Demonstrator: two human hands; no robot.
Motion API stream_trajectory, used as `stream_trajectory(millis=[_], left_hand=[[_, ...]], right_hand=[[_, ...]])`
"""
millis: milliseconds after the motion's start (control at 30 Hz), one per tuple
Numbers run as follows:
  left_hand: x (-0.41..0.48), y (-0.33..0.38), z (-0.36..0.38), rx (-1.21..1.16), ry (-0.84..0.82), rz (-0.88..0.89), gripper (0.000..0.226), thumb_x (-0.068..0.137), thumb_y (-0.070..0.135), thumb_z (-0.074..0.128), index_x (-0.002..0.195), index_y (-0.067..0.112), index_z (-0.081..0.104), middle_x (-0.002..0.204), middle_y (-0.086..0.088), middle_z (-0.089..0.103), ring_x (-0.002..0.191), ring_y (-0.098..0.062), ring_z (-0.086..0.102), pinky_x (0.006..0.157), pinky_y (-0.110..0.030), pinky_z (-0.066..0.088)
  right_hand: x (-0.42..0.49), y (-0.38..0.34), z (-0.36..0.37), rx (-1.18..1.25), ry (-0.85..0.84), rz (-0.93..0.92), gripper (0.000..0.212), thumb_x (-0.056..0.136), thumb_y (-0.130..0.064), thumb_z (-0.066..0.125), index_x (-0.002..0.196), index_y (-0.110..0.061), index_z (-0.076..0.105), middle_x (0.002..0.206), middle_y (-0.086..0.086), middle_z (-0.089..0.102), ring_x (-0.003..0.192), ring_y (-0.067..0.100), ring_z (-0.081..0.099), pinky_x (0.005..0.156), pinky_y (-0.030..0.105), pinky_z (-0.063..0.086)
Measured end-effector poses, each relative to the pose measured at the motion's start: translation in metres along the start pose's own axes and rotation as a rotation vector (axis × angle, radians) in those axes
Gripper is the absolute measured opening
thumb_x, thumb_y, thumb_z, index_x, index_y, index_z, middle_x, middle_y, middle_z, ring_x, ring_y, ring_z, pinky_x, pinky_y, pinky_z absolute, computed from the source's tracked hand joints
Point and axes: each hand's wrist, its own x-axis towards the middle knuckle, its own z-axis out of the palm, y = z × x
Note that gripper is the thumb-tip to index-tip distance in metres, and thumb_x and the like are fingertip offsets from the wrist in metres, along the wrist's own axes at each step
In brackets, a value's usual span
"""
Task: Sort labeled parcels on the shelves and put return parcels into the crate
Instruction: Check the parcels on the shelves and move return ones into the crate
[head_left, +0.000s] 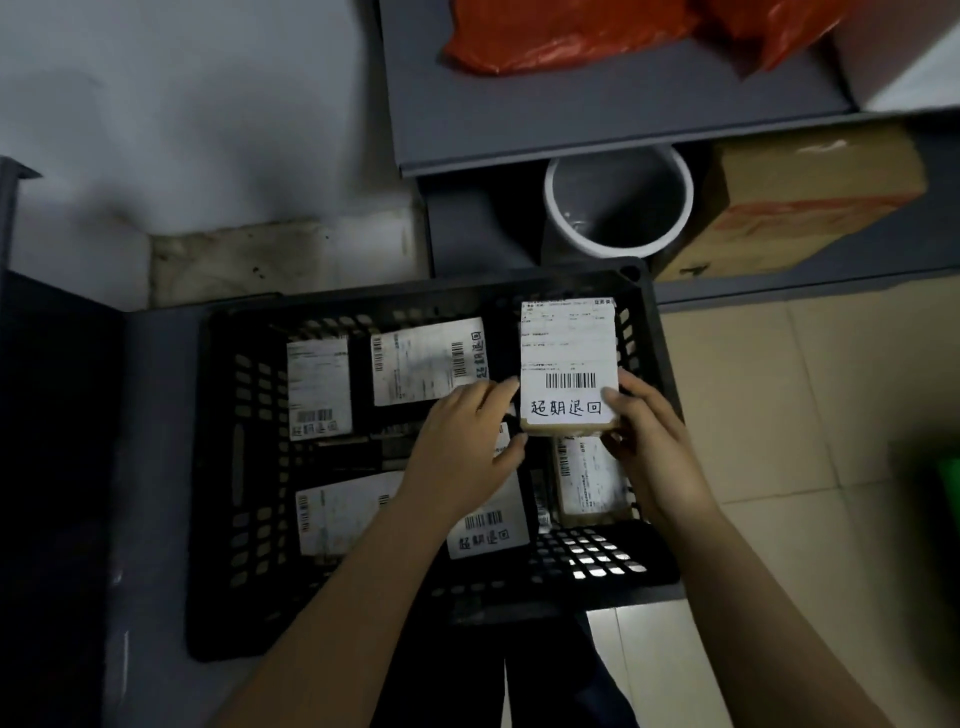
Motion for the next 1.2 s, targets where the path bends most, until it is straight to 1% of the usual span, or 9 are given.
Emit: stream_trajectory(millis=[133, 233, 367, 467, 567, 733, 900, 1033, 1200], left_hand=[[0.016, 0.004, 0.024, -0.127, -0.024, -0.074, 0.061, 0.093, 0.033, 0.06, 0.145, 0.011, 0.037, 0.13, -0.004, 0.055, 0.116, -0.017, 0.051, 0.095, -0.031, 0.045], [0.025, 0.008, 0.032, -0.193, -0.02, -0.144, 0.056, 0.095, 0.029, 0.058, 0.145, 0.015, 0.036, 0.13, -0.003, 0.055, 0.115, -0.015, 0.052, 0.091, -0.03, 0.047], [0.038, 0.013, 0.042, -0.202, -0.049, -0.198, 0.064, 0.096, 0.027, 0.057, 0.151, 0.018, 0.024, 0.129, -0.004, 0.056, 0.108, -0.016, 0.056, 0.086, -0.031, 0.049], [0.044, 0.014, 0.049, -0.188, -0.072, -0.205, 0.071, 0.096, 0.026, 0.058, 0.153, 0.018, 0.017, 0.122, -0.008, 0.058, 0.101, -0.016, 0.056, 0.082, -0.033, 0.05], [0.049, 0.016, 0.054, -0.168, -0.068, -0.178, 0.07, 0.095, 0.027, 0.059, 0.152, 0.016, 0.021, 0.123, -0.009, 0.058, 0.105, -0.018, 0.055, 0.083, -0.031, 0.048], [0.048, 0.017, 0.056, -0.147, -0.06, -0.17, 0.069, 0.094, 0.031, 0.06, 0.151, 0.018, 0.022, 0.127, -0.007, 0.057, 0.11, -0.019, 0.055, 0.087, -0.036, 0.05], [0.048, 0.013, 0.04, -0.058, -0.048, -0.118, 0.061, 0.092, 0.033, 0.062, 0.145, 0.016, 0.037, 0.122, -0.005, 0.058, 0.103, -0.02, 0.056, 0.085, -0.034, 0.048], [0.041, 0.021, 0.008, 0.047, 0.024, -0.011, 0.048, 0.089, 0.03, 0.065, 0.132, 0.013, 0.052, 0.111, -0.004, 0.062, 0.098, -0.022, 0.059, 0.082, -0.034, 0.045], [0.016, 0.04, -0.051, 0.194, 0.089, 0.102, 0.038, 0.081, 0.024, 0.073, 0.116, 0.014, 0.062, 0.104, -0.002, 0.063, 0.096, -0.024, 0.061, 0.083, -0.039, 0.049]], right_hand=[[0.019, 0.014, 0.003, -0.084, 0.008, -0.001, 0.035, 0.095, -0.034, 0.057, 0.129, -0.037, 0.058, 0.12, -0.009, 0.068, 0.116, 0.011, 0.061, 0.106, 0.043, 0.043], [0.026, 0.013, 0.007, -0.181, 0.026, -0.022, 0.035, 0.1, -0.033, 0.049, 0.134, -0.037, 0.054, 0.121, -0.013, 0.067, 0.115, 0.007, 0.06, 0.103, 0.032, 0.045], [0.04, 0.012, 0.01, -0.361, 0.102, -0.104, 0.04, 0.102, -0.032, 0.046, 0.141, -0.028, 0.048, 0.127, -0.011, 0.062, 0.112, 0.0, 0.057, 0.086, 0.011, 0.043], [0.049, 0.014, 0.01, -0.513, 0.157, -0.181, 0.039, 0.103, -0.031, 0.043, 0.142, -0.026, 0.045, 0.112, -0.012, 0.064, 0.092, -0.007, 0.059, 0.068, 0.004, 0.045], [0.051, 0.016, 0.008, -0.666, 0.195, -0.293, 0.037, 0.104, -0.023, 0.041, 0.141, -0.022, 0.043, 0.108, -0.002, 0.064, 0.084, 0.004, 0.062, 0.065, 0.017, 0.048], [0.053, 0.024, 0.011, -0.955, 0.232, -0.56, 0.034, 0.099, -0.007, 0.048, 0.132, -0.012, 0.056, 0.142, 0.011, 0.051, 0.126, 0.03, 0.051, 0.095, 0.037, 0.049], [0.047, 0.014, 0.009, -1.035, 0.215, -0.593, 0.032, 0.094, -0.002, 0.055, 0.126, -0.006, 0.061, 0.137, 0.012, 0.055, 0.118, 0.034, 0.054, 0.09, 0.039, 0.051], [0.024, -0.007, 0.012, -1.105, 0.151, -0.623, 0.031, 0.088, -0.001, 0.062, 0.119, -0.004, 0.064, 0.126, 0.014, 0.061, 0.111, 0.033, 0.057, 0.095, 0.043, 0.051], [-0.029, -0.052, 0.023, -1.227, 0.09, -0.774, 0.03, 0.08, -0.003, 0.071, 0.11, -0.005, 0.067, 0.108, 0.012, 0.066, 0.095, 0.032, 0.061, 0.085, 0.04, 0.053]])
